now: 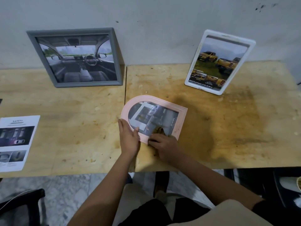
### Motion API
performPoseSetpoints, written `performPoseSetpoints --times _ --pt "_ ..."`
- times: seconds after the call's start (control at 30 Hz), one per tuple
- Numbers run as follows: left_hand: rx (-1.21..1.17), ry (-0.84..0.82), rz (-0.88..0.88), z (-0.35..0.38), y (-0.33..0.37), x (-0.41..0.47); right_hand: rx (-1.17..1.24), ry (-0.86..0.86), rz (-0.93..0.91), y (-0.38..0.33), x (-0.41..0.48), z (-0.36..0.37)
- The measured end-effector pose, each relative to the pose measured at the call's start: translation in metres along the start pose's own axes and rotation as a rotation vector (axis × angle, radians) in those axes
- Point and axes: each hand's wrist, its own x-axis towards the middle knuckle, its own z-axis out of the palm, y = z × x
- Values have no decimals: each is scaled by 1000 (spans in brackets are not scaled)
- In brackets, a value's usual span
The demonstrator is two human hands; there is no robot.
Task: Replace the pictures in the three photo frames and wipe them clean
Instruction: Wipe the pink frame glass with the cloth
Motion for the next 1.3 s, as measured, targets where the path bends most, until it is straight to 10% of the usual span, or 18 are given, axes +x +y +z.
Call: performPoseSetpoints --times 0.47,1.3 --pt "-45 -39 10 1 -3 5 3 85 -74 28 -43 -14" --pt "-105 -12 -50 9 -9 18 -2 260 589 28 -22 -11"
